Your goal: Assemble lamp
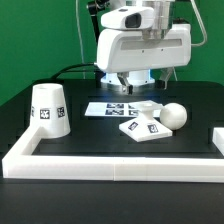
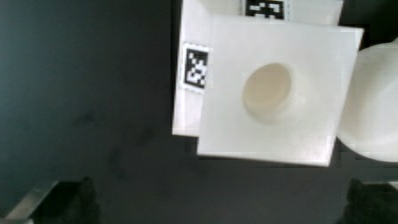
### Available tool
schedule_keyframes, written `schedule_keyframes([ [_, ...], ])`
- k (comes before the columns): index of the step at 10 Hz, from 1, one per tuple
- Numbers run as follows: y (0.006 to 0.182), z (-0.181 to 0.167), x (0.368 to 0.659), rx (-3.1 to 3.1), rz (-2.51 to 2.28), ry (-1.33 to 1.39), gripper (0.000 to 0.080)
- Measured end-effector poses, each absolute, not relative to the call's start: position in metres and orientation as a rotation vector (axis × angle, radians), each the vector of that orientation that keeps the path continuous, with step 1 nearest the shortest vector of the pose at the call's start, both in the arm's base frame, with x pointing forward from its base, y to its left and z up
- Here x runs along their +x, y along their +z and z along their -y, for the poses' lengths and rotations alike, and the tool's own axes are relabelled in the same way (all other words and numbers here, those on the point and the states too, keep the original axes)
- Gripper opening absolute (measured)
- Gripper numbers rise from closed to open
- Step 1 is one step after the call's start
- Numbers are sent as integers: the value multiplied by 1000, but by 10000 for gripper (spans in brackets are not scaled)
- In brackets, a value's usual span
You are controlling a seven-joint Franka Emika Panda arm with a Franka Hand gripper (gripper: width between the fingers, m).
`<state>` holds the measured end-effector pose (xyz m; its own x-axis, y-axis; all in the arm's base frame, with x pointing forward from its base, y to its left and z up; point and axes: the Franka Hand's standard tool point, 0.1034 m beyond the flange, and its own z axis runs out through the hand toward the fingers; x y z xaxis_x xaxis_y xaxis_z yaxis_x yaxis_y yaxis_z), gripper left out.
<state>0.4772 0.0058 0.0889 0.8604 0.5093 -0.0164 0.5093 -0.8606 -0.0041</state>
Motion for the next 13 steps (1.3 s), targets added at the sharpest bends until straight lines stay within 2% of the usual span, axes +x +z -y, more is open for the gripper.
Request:
schedule_keyframes([
  [13,51,-12,453,3042,-853,-97,700],
])
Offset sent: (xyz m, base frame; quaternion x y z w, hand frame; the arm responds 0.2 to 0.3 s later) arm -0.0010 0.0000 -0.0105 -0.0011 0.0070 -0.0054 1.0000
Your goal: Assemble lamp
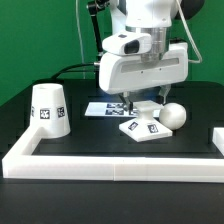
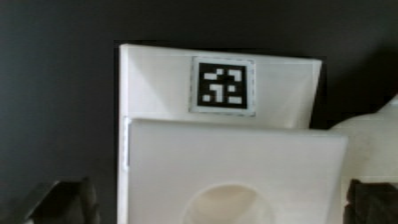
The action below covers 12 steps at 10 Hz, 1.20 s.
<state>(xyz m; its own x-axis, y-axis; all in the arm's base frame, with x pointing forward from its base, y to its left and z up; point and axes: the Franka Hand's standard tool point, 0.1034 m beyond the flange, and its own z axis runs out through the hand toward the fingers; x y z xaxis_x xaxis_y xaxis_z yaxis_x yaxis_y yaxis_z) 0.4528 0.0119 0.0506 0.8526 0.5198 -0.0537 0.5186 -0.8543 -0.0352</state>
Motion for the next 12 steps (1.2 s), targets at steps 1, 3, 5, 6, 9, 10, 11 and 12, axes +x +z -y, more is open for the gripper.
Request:
schedule_keyframes([
  [1,50,-12,452,-3004,844,98,700],
  [3,50,-12,453,-3004,844,97,533],
  [5,50,-12,453,-3004,844,97,533],
  [6,50,-12,453,-3004,844,97,533],
  [9,50,-12,453,-3004,844,97,533],
  [10,50,-12,453,-3004,843,98,534],
  [11,53,-7,459,-3011,832,92,534],
  [12,52,-2,465,-3018,820,86,534],
])
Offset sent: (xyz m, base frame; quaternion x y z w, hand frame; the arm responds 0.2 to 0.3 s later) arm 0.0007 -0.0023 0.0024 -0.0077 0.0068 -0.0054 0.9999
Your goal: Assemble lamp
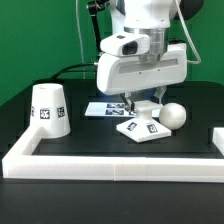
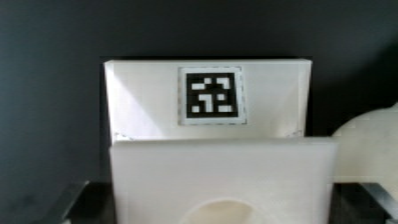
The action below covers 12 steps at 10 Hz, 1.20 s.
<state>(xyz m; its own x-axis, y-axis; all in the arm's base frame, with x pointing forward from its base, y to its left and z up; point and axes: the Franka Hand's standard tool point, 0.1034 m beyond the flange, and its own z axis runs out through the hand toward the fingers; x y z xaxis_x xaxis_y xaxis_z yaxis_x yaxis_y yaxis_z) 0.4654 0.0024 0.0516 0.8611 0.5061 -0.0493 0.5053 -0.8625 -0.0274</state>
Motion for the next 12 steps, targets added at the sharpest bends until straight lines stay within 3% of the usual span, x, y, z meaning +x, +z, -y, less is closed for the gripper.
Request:
schedule_keyframes([
  [3,51,-4,496,-3023,813,53,535],
  [9,52,-58,561,-3070,556,-29,535],
  [12,52,-58,561,-3069,565,-31,535],
])
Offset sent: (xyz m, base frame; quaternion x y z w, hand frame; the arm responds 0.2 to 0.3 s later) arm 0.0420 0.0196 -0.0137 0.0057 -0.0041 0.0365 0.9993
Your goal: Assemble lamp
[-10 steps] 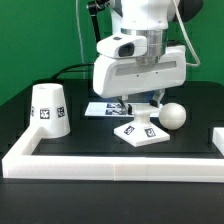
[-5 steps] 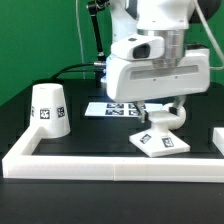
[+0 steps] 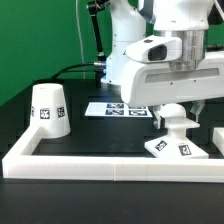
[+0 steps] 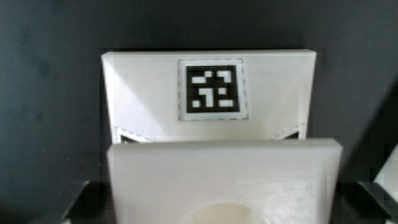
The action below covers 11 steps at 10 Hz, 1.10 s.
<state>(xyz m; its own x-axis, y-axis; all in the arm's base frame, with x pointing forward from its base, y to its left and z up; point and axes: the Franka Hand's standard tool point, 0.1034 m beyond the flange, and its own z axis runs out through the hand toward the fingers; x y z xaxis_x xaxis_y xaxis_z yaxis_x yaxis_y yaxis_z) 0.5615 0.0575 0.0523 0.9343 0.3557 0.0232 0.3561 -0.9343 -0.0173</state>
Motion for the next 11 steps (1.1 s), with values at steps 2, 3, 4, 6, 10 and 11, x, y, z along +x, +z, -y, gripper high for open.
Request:
schedule_keyframes([
  [2,52,-58,561,-3069,560,-31,535],
  [3,52,-65,560,-3094,403,-32,535],
  [4,52,-77,564,-3103,295,-47,535],
  [6,51,-86,583,-3091,179,-78,535],
  [10,52,-99,598,-3086,124,-112,536],
  [11,52,-101,601,-3089,86,-118,537],
])
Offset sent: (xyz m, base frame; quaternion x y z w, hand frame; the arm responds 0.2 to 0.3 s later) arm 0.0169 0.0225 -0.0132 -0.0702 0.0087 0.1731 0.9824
